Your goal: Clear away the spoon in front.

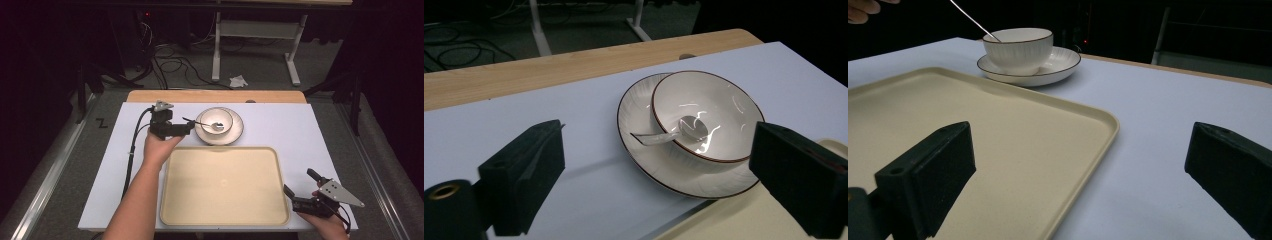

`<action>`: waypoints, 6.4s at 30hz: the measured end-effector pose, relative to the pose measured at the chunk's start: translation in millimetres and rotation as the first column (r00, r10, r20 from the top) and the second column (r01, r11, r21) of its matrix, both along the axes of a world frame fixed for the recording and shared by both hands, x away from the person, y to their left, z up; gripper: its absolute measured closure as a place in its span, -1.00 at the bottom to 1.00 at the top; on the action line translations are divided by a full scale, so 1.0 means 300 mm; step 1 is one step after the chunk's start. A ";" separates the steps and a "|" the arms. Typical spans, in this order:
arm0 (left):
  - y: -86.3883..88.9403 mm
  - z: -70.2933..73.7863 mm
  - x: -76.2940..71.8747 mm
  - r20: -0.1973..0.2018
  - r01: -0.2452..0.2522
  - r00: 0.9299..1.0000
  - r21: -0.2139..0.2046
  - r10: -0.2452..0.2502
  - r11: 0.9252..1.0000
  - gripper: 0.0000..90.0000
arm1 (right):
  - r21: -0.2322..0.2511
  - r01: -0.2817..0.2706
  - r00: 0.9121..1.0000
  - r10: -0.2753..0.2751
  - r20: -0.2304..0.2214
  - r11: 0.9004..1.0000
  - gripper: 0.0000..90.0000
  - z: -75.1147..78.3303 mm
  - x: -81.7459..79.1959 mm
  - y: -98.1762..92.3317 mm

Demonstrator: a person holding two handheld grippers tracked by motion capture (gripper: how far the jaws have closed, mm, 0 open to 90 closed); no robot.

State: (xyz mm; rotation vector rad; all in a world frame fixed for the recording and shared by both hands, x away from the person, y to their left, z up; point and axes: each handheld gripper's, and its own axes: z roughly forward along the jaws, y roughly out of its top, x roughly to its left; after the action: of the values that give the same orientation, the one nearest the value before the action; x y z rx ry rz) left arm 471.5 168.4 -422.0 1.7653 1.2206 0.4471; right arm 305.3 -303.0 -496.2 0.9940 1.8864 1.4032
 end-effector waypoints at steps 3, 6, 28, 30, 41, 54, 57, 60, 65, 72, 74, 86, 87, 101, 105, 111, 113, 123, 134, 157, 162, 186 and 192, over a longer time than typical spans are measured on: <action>-0.004 0.007 0.016 -0.008 0.008 1.000 -0.029 -0.008 1.000 -0.63 | 0.007 0.000 1.000 0.000 -0.003 1.000 -0.99 0.000 0.002 0.000; -0.007 0.012 0.028 -0.014 0.005 1.000 -0.040 -0.005 0.999 -0.47 | 0.012 -0.002 1.000 0.002 -0.012 1.000 -0.99 -0.004 0.005 -0.001; 0.005 -0.016 0.069 -0.171 -0.006 0.985 -0.138 -0.018 0.990 0.73 | 0.012 0.001 1.000 -0.001 -0.015 1.000 -0.98 -0.004 0.006 0.000; 0.005 -0.015 0.067 -0.167 -0.006 0.986 -0.138 -0.017 0.990 0.83 | 0.011 0.000 1.000 0.000 -0.013 1.000 -0.98 -0.005 0.006 0.000; -0.025 0.001 0.032 -0.100 0.038 0.994 -0.138 -0.052 0.990 0.99 | 0.018 -0.004 1.000 0.004 -0.007 1.000 -0.98 0.001 0.002 0.001; -0.001 0.024 -0.071 0.074 0.019 0.997 -0.150 -0.008 0.989 0.99 | 0.012 -0.004 1.000 0.004 -0.009 1.000 -0.97 -0.001 0.003 0.004; 0.015 0.029 -0.100 0.103 0.019 0.995 -0.160 -0.002 0.987 0.99 | 0.006 -0.005 1.000 0.005 -0.001 1.000 -0.97 -0.001 0.003 0.003; 0.027 0.029 -0.127 0.121 0.027 0.993 -0.170 -0.006 0.985 0.99 | 0.008 -0.005 1.000 0.005 -0.007 1.000 -0.97 -0.002 0.002 0.005; 0.030 0.026 -0.177 0.169 0.041 0.986 -0.159 -0.014 0.986 0.99 | 0.005 -0.005 1.000 0.005 -0.006 1.000 -0.97 -0.001 0.001 0.007; 0.025 0.024 -0.233 0.201 0.055 0.979 -0.172 -0.019 0.984 0.99 | 0.007 -0.004 1.000 0.004 -0.006 1.000 -0.97 0.000 -0.001 0.005; 0.025 0.027 -0.253 0.214 0.060 0.977 -0.169 -0.023 0.984 0.99 | 0.002 -0.003 1.000 0.003 0.000 1.000 -0.97 0.000 0.003 0.003; 0.061 0.024 -0.375 0.243 0.081 0.969 -0.197 -0.031 0.977 0.99 | -0.003 -0.002 1.000 0.002 -0.005 1.000 -0.96 -0.001 0.001 0.006; 0.064 0.021 -0.386 0.244 0.082 0.969 -0.197 -0.032 0.977 0.99 | -0.003 -0.002 1.000 0.002 -0.005 1.000 -0.96 -0.001 0.001 0.006; 0.111 -0.064 -0.533 0.188 0.113 0.980 -0.297 -0.058 0.948 0.99 | 0.001 -0.006 1.000 0.006 -0.001 1.000 -0.96 0.001 -0.002 0.007; 0.121 -0.082 -0.551 0.166 0.122 0.983 -0.310 -0.073 0.943 0.99 | 0.005 -0.006 1.000 0.006 -0.009 1.000 -0.96 0.000 -0.002 0.009; 0.132 -0.132 -0.583 0.119 0.146 0.987 -0.355 -0.110 0.924 0.99 | -0.003 -0.007 1.000 0.007 -0.008 1.000 -0.96 -0.001 -0.001 0.010; 0.134 -0.163 -0.594 0.100 0.152 0.987 -0.374 -0.123 0.915 0.99 | -0.006 -0.008 1.000 0.008 -0.007 1.000 -0.96 -0.002 0.000 0.010; 0.129 -0.280 -0.583 -0.023 0.158 0.982 -0.448 -0.188 0.880 0.99 | -0.020 -0.005 1.000 0.005 -0.020 1.000 -0.96 -0.010 0.007 0.010; 0.158 -0.286 -0.587 -0.034 0.115 0.988 -0.484 -0.150 0.868 0.99 | -0.032 0.003 1.000 -0.004 -0.027 0.999 -0.95 -0.012 -0.001 0.016; 0.130 -0.314 -0.577 -0.102 0.069 0.988 -0.357 -0.112 0.931 0.71 | -0.026 -0.016 1.000 0.016 -0.016 1.000 -0.95 -0.006 -0.002 0.016; 0.110 -0.297 -0.584 -0.087 0.092 0.989 -0.261 -0.119 0.961 0.53 | -0.024 -0.018 1.000 0.018 -0.018 1.000 -0.95 -0.006 -0.002 0.018; 0.010 -0.297 -0.563 -0.124 0.138 0.986 0.260 -0.108 0.956 1.00 | -0.033 -0.033 0.999 0.033 -0.018 0.999 -0.95 -0.006 -0.002 0.024; -0.039 -0.298 -0.576 -0.152 0.197 0.976 0.330 -0.154 0.923 1.00 | -0.028 -0.027 0.999 0.026 -0.022 0.999 -0.95 -0.007 -0.001 0.021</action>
State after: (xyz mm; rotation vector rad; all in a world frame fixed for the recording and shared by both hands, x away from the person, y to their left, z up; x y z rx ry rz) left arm 298.8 156.6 -511.4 2.2104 1.1026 0.4721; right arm 305.1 -296.8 -498.3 0.9778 1.9371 1.3820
